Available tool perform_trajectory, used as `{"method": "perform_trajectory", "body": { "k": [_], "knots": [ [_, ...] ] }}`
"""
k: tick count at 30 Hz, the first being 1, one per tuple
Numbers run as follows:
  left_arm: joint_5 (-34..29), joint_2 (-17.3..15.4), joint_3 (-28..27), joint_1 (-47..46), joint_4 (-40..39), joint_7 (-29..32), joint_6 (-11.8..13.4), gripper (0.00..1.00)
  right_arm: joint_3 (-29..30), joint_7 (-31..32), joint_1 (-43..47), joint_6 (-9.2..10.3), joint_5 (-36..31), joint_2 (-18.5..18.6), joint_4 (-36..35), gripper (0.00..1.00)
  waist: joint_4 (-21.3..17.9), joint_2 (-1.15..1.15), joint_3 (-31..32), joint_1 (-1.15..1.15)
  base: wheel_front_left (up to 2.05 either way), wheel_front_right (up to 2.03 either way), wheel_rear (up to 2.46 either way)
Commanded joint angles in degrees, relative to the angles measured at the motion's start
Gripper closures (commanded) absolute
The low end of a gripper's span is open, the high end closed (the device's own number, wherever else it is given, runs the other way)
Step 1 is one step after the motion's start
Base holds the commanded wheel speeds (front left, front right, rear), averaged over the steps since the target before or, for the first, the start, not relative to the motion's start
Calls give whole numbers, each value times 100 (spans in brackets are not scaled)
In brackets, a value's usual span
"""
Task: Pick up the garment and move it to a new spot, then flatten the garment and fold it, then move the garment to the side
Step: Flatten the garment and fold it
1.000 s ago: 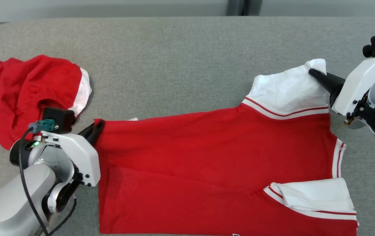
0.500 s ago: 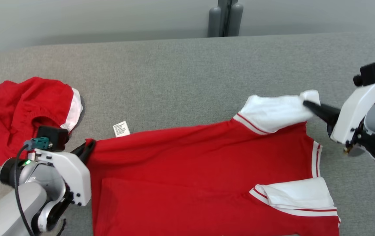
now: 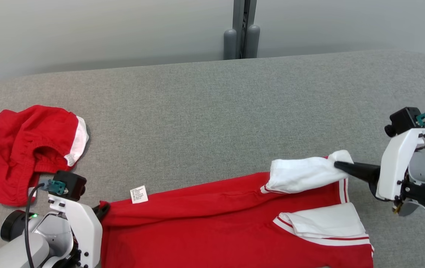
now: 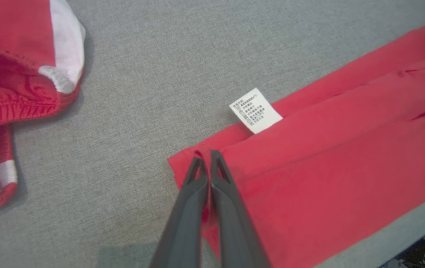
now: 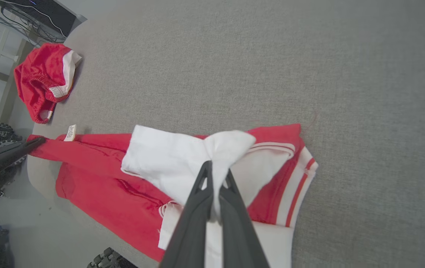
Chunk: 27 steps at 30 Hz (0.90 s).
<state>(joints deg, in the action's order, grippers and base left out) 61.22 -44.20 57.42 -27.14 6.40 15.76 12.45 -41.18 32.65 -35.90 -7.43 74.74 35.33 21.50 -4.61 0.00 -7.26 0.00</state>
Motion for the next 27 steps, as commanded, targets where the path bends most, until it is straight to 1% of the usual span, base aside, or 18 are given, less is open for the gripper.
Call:
{"method": "perform_trajectory", "body": {
  "k": [1, 7, 14, 25, 26, 27],
  "knots": [
    [31, -49, 25, 52, -49, 85, 55, 100, 12, 60, 122, -12, 45, 82, -73, 100, 9, 0, 5, 0, 0, 0, 0],
    [0, -72, 56, 67, -217, 174, 185, 100, 135, 89, 487, -12, 157, 276, -422, 100, 66, 0, 43, 0, 0, 0, 0],
    [88, -60, 77, 177, -299, 210, 230, 100, 296, 79, 1006, -12, 88, 526, -845, 100, 73, 0, 14, 0, 0, 0, 0],
    [141, -150, 120, 243, -351, 289, 236, 100, 627, 218, 1538, -12, -126, 406, -1087, 100, 58, 0, -50, 0, 0, 0, 0],
    [141, -156, 119, 242, -360, 305, 240, 81, 670, 224, 1581, -12, -142, 398, -1090, 100, 61, 0, -43, 0, 0, 0, 0],
    [153, -158, 119, 258, -372, 310, 249, 58, 717, 230, 1640, -12, -164, 388, -1105, 95, 64, 0, -34, 0, 0, 0, 0]
  ]
}}
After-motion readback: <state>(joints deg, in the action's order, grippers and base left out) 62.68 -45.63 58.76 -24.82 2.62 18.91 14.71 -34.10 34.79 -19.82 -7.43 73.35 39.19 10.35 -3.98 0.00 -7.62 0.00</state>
